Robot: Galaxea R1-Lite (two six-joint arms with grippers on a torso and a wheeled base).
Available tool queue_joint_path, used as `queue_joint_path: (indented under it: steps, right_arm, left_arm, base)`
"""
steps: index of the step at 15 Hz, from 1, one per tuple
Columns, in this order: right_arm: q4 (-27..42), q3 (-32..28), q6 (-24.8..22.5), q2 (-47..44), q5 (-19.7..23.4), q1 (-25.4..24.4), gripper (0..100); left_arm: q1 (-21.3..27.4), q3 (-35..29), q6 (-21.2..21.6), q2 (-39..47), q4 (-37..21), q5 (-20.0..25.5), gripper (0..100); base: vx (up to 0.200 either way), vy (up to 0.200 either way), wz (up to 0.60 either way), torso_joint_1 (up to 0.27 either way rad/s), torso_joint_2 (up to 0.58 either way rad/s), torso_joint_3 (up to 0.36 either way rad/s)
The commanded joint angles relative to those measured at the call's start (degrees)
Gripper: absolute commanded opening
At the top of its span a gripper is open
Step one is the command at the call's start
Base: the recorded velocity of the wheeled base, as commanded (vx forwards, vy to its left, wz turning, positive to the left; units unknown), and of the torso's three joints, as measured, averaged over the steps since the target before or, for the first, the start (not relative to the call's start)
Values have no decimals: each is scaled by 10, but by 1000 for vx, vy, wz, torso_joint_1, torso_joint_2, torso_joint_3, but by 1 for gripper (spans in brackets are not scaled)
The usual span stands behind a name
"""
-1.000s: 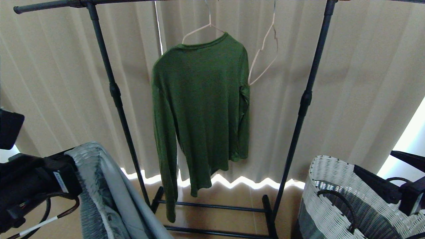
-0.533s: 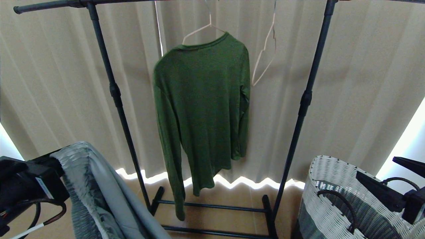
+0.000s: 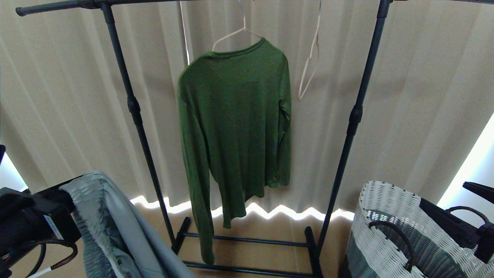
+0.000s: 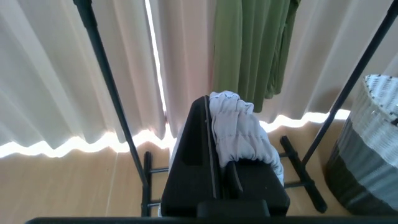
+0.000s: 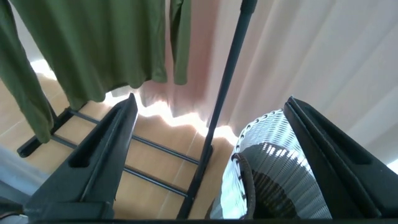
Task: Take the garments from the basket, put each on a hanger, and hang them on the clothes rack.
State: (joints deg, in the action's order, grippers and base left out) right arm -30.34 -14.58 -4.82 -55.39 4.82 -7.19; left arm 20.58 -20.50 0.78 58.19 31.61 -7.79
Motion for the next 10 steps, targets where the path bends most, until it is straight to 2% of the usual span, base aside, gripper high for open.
queue_joint_path:
  steps: [1,4,8,10]
  right_arm:
    - [0,2,0,3,0,0,100]
    - [0,4,0,3,0,0,100]
    - [0,5,1,6,0,0,100]
    - [0,6,1,6,0,0,100]
  left_arm:
    - [0,2,1,1,0,0,0]
    - [-1,5,1,2,0,0,0]
    - [-1,6,1,0,0,0,0]
    - [-1,6,1,0,0,0,0]
  base:
    - [0,0,0,0,0,0]
    - [0,0,0,4,-27,-7]
    - [0,0,0,66,-248,-278]
    - [0,0,0,117,-559,-332]
